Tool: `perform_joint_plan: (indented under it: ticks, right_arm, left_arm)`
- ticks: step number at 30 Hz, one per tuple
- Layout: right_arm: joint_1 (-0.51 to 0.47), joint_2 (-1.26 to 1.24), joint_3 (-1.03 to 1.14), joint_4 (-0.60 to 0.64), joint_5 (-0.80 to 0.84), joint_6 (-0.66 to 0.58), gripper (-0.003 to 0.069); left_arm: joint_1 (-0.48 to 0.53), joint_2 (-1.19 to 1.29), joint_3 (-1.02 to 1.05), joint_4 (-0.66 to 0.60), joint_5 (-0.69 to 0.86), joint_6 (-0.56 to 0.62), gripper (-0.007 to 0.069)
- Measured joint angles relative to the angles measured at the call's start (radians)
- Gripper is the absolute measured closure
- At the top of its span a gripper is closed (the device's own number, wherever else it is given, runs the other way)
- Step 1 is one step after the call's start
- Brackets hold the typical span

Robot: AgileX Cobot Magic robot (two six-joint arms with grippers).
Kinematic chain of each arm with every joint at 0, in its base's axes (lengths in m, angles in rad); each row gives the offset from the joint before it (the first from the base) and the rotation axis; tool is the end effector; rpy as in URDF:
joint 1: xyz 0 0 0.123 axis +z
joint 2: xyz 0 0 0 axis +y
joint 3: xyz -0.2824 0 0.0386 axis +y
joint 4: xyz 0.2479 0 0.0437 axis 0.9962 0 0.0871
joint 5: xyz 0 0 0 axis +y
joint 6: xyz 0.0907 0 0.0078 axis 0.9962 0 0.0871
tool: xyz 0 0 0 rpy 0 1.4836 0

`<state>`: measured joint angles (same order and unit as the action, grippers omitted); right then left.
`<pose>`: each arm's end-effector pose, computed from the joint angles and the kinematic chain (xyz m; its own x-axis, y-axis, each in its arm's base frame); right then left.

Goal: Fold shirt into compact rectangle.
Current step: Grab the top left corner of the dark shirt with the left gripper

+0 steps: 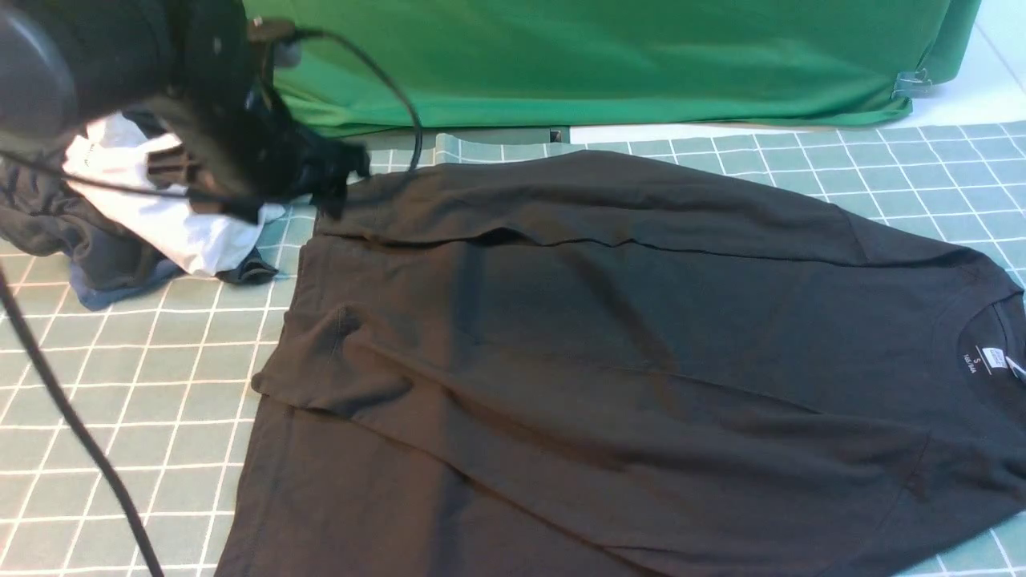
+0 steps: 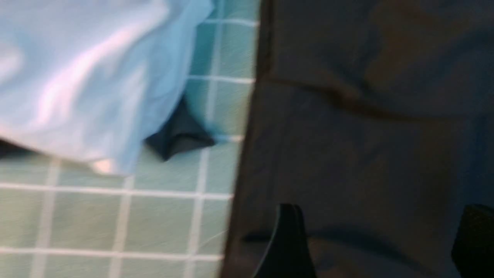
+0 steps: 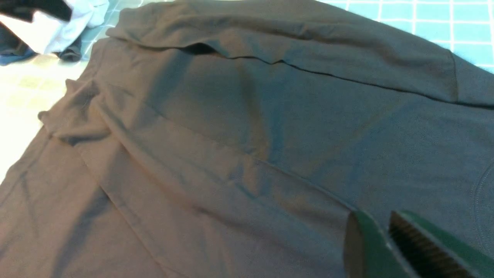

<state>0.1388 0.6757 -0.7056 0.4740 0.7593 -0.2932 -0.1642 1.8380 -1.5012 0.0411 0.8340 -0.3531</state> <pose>0.1172 0.0453 0.3331 -0.5698 -0.0192 -0.8216 -0.3558 0.9070 0.2255 0.3978 -0.0631 0.2641 -0.8736 -0.1792 -0.4525 -0.1372 0.9827 -0.1243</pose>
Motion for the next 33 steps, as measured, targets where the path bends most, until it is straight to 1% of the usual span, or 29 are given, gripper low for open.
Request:
perform_joint_plan:
  ticks: [1,2,4,7,11,14,18,23,25,28,31,33]
  right_arm:
    - [0.0,0.0,0.0,0.0,0.0,0.0,0.0574]
    - [0.0,0.0,0.0,0.0,0.0,0.0,0.0572]
    - [0.0,0.0,0.0,0.0,0.0,0.001,0.0571]
    - [0.0,0.0,0.0,0.0,0.0,0.001,0.0568]
    - [0.0,0.0,0.0,0.0,0.0,0.001,0.0567]
    - [0.0,0.0,0.0,0.0,0.0,0.002,0.0566]
    - [0.0,0.0,0.0,0.0,0.0,0.002,0.0566]
    - [0.0,0.0,0.0,0.0,0.0,0.003,0.0566]
    - [0.0,0.0,0.0,0.0,0.0,0.003,0.0566]
    - [0.0,0.0,0.0,0.0,-0.005,0.003,0.0566]
    - [0.0,0.0,0.0,0.0,-0.013,0.003,0.0561]
    - [0.0,0.0,0.0,0.0,-0.015,0.002,0.0559]
  left_arm:
    - [0.01,0.019,-0.022,-0.041,-0.001,0.0,0.0137]
    - [0.028,0.058,-0.054,-0.113,-0.001,0.0,0.0146]
    - [0.049,0.115,-0.102,-0.194,-0.001,0.004,0.0158]
    - [0.065,0.208,-0.159,-0.266,-0.004,0.012,0.0169]
    - [0.066,0.303,-0.229,-0.29,-0.005,0.0,0.0171]
    - [0.073,0.388,-0.296,-0.3,-0.002,-0.045,0.0171]
    - [0.084,0.438,-0.323,-0.3,-0.002,-0.08,0.0171]
    - [0.085,0.45,-0.333,-0.232,-0.021,-0.134,0.0173]
    - [0.089,0.45,-0.334,-0.224,-0.026,-0.14,0.0176]
    - [0.101,0.452,-0.335,-0.214,-0.039,-0.142,0.0206]
    - [0.108,0.452,-0.335,-0.202,-0.051,-0.14,0.033]
    - [0.11,0.452,-0.335,-0.201,-0.059,-0.118,0.044]
